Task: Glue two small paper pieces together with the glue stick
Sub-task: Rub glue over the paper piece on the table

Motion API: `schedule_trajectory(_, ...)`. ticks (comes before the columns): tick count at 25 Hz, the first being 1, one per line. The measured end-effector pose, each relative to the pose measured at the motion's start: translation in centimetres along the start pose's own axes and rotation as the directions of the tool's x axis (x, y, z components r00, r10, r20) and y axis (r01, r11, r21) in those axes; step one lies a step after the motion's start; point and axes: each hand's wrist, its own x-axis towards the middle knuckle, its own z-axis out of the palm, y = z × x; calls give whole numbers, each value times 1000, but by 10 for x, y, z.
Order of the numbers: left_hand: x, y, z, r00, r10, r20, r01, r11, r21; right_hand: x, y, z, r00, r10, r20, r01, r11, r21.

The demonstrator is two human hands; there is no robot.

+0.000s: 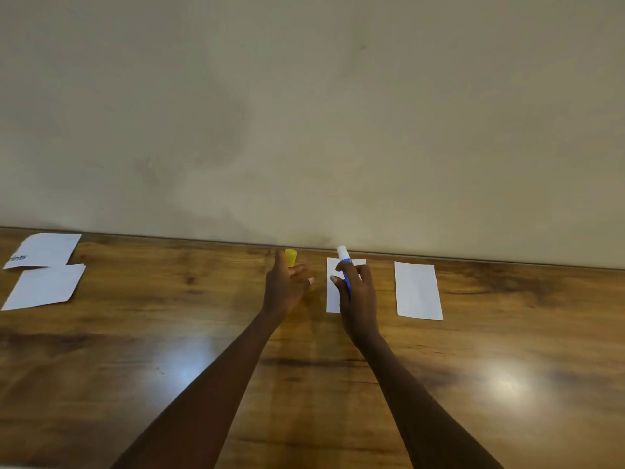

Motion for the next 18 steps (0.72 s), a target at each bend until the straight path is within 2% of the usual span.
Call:
schedule_trajectory(3, -4, -10, 2, 999, 8, -42, -8, 1000, -12, -3, 2, 5, 995, 44, 91, -39, 998, -55)
schedule_trajectory(6, -10, -15, 4, 996, 18, -86, -16, 1000, 22, -13, 2, -1, 986, 35, 166, -38, 999, 15)
schedule_trajectory(9, -19, -17, 6, 992, 3, -127, 8, 996, 88, -29, 11, -18, 950, -3, 312, -14, 999, 51)
schedule_trajectory(13, -36, -32, 11, 983, 53, -176, 1, 956, 294, -38, 21, -39, 889, -34, 456, 2, 998, 70)
schedule_trajectory(15, -47, -41, 14, 980, 87, -181, -11, 924, 382, -37, 16, -42, 908, -9, 420, -51, 990, 132)
schedule_trajectory(18, -55, -51, 17, 970, 141, -196, -44, 902, 430, -28, 1, -33, 974, 45, 223, -109, 953, 283)
